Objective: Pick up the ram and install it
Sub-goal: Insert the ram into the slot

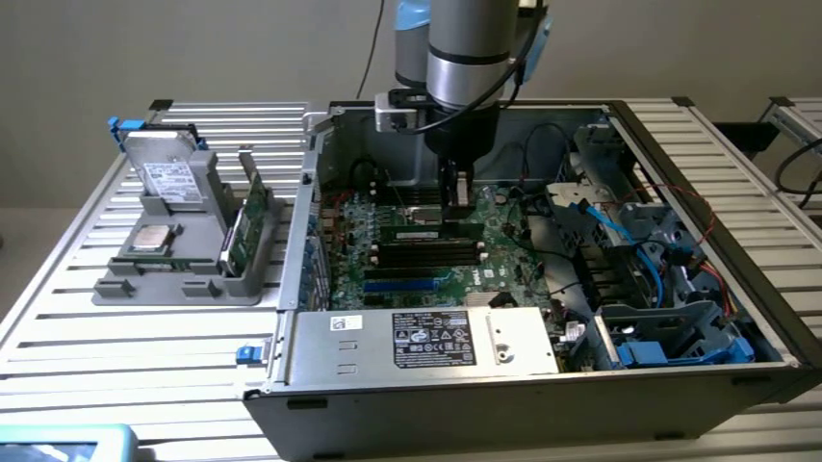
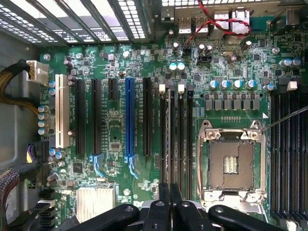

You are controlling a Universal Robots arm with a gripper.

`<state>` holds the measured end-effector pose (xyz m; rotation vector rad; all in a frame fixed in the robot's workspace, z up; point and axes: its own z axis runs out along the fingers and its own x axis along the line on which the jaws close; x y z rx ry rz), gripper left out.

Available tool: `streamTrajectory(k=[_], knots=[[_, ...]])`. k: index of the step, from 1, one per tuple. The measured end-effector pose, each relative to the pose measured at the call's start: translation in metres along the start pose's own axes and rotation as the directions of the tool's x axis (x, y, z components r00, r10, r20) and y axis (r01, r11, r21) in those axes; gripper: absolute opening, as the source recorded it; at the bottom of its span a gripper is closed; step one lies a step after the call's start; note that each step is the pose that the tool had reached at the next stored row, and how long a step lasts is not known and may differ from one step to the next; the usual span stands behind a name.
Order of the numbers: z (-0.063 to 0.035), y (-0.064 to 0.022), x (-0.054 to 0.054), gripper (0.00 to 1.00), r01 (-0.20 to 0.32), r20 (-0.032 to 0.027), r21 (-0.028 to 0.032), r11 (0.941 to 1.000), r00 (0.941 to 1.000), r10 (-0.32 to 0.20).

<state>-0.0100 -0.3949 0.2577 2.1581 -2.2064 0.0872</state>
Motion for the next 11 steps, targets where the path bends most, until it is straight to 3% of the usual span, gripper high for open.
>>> streamTrajectory(k=[11], knots=[[0.0103, 0.0, -0.0004, 0.12, 0.0, 0.0, 0.0, 1.0, 1.0, 0.0]])
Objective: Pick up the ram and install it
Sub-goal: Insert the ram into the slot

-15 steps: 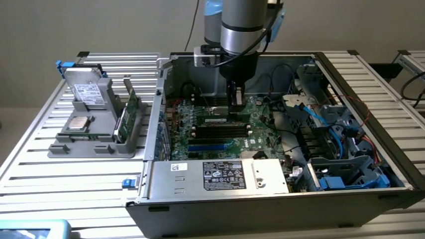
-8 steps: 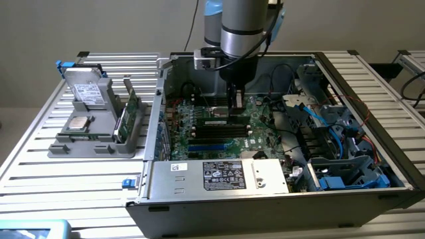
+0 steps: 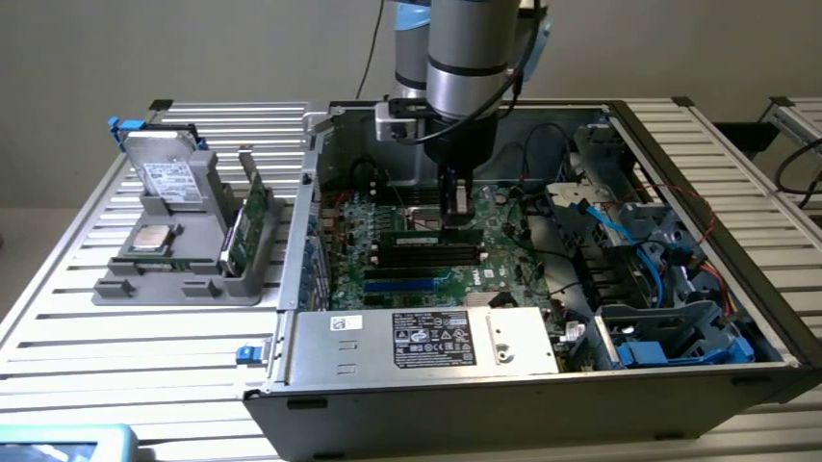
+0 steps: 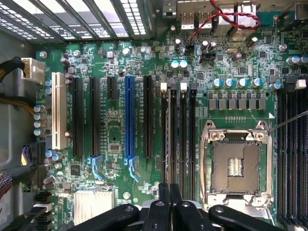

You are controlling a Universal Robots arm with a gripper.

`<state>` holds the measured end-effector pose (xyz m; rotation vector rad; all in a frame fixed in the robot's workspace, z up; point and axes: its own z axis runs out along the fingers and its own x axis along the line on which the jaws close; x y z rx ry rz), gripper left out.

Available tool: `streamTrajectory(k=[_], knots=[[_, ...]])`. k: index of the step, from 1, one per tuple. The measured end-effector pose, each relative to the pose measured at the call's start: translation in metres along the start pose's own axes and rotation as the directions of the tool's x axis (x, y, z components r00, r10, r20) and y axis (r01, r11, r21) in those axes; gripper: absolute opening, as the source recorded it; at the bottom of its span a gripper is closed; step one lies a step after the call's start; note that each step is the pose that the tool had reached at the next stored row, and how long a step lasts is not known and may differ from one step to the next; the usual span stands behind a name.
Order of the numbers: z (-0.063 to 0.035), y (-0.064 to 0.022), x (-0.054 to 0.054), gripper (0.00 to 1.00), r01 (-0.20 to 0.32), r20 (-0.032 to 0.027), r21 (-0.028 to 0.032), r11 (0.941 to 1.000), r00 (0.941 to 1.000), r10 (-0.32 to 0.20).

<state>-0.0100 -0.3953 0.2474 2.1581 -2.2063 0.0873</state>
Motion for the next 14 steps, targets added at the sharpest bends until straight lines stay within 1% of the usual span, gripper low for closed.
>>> streamTrajectory(k=[8, 14], knots=[[0.0051, 0.0, -0.0004, 0.12, 0.0, 0.0001, 0.0, 1.0, 1.0, 0.0], [0.0071, 0.0, 0.0011, 0.12, 0.0, 0.0001, 0.0, 1.0, 1.0, 0.0]])
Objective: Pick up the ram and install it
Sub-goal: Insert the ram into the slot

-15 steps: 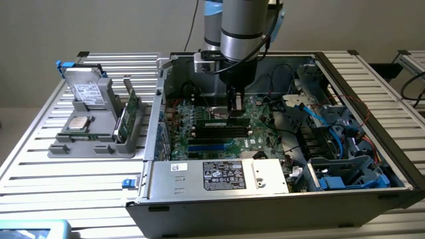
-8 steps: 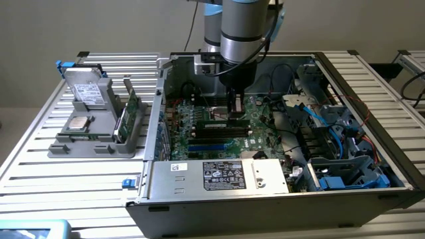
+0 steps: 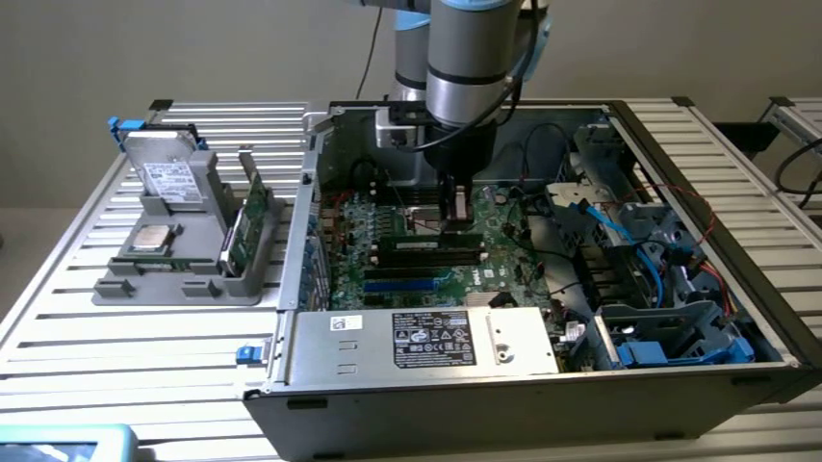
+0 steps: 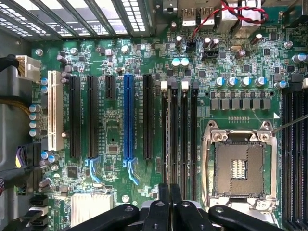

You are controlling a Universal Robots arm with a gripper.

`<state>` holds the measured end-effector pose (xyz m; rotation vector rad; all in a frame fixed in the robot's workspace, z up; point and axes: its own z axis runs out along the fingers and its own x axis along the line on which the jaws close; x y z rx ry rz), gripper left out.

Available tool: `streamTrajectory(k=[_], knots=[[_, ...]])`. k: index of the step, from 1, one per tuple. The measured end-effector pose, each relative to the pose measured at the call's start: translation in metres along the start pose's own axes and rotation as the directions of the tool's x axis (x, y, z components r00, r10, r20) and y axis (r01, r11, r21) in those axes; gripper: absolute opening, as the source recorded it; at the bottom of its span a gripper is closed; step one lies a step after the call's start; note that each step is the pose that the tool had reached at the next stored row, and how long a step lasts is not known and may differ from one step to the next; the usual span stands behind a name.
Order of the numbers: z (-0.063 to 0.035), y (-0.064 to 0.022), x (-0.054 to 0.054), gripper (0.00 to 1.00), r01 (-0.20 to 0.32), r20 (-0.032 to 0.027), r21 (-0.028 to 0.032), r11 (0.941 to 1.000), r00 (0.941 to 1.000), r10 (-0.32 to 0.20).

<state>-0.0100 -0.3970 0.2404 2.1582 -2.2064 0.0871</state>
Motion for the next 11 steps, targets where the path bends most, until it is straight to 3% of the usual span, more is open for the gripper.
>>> streamTrajectory(k=[11], knots=[[0.0039, 0.0007, -0.0001, 0.12, 0.0, -0.0001, -0.0001, 1.0, 1.0, 0.0]])
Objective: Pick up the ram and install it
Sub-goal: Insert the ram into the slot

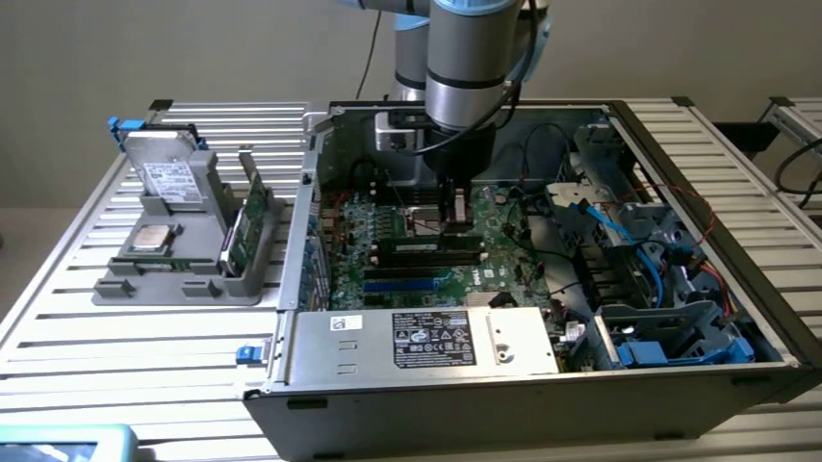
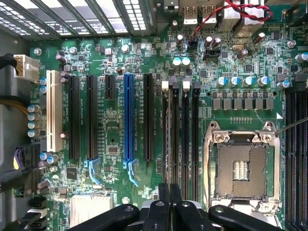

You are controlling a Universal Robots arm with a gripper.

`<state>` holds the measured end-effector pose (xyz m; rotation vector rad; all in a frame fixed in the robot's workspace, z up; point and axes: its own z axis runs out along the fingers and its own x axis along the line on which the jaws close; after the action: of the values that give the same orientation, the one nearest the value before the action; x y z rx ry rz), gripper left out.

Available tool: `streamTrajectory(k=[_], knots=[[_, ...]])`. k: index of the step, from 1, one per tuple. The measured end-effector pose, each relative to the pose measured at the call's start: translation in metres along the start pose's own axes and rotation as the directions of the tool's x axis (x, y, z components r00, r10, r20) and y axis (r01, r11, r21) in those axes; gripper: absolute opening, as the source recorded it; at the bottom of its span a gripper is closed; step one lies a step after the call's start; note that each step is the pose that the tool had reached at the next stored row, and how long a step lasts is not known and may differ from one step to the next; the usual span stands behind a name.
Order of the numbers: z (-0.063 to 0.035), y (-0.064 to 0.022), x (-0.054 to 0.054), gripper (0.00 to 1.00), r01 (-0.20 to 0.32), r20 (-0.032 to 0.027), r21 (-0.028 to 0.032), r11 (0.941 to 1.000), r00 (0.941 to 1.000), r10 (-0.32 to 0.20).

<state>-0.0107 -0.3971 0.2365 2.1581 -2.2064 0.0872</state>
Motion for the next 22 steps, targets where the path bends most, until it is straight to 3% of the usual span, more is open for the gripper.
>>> streamTrajectory(k=[22], knots=[[0.0046, 0.0005, 0.0008, 0.12, 0.005, 0.0, 0.0011, 1.0, 1.0, -0.005]])
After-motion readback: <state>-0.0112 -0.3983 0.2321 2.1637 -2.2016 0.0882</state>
